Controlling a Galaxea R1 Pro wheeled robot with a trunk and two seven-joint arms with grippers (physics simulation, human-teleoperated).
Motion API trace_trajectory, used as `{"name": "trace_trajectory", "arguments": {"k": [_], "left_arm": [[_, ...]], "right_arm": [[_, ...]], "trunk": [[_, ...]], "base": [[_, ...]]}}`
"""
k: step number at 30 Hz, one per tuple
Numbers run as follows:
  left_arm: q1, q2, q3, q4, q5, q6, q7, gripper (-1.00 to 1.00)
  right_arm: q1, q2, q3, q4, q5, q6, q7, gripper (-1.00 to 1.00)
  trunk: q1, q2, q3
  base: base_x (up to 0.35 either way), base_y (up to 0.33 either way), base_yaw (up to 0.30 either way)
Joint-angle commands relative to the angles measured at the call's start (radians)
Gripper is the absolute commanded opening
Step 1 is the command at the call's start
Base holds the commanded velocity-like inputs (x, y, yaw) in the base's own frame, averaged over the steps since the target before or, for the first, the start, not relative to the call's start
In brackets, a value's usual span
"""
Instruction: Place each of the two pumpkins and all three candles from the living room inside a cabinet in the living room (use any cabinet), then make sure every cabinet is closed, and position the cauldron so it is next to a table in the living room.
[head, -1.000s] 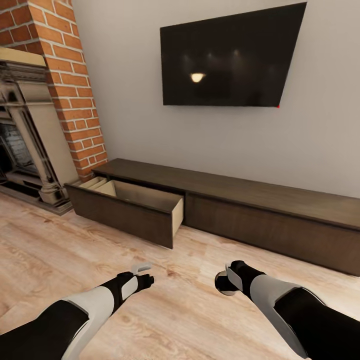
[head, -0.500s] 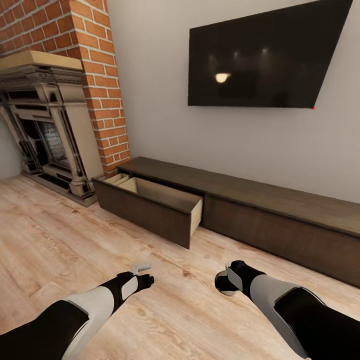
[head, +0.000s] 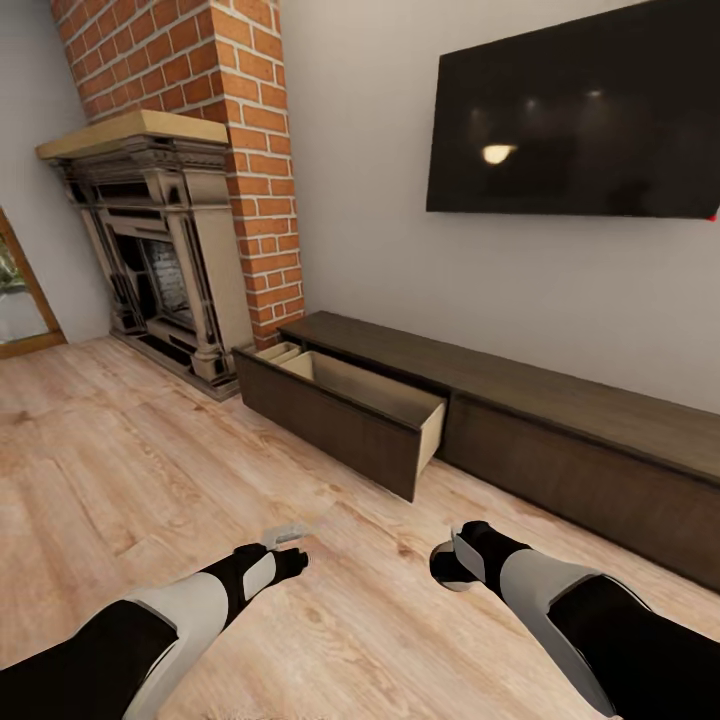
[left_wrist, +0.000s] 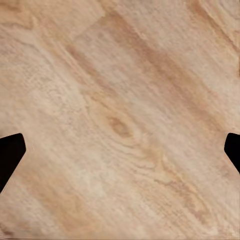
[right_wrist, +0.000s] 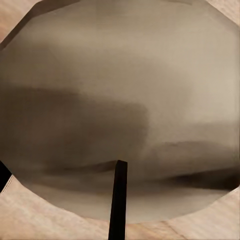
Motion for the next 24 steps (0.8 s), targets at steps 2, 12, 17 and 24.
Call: {"name": "trace_trajectory", "arguments": {"k": [2,12,17,24], "left_arm": [[-0.001,-0.001,-0.008,0.001,0.009,0.002,0.002,1.00],[-0.001,-0.001,-0.008,0.001,0.010,0.002,0.002,1.00],[-0.001,-0.001,-0.007,0.001,0.010,0.002,0.002,1.00],[-0.001,-0.001,-0.007,0.001,0.010,0.002,0.002,1.00]], "right_arm": [[-0.001,0.000,0.008,0.001,-0.010,0.002,-0.004,-1.00],[-0.001,0.000,0.008,0.001,-0.010,0.002,-0.004,-1.00],[-0.001,0.000,0.008,0.001,-0.010,0.002,-0.004,-1.00],[-0.001,0.000,0.008,0.001,-0.010,0.002,-0.004,-1.00]], "trunk": [[0.000,0.000,-0.001],[0.000,0.000,-0.001],[0.000,0.000,0.000],[0.000,0.000,0.002]], "base": [[0.000,0.000,0.281],[0.000,0.000,0.281],[0.100,0.039,0.283],[0.249,0.161,0.283]]}}
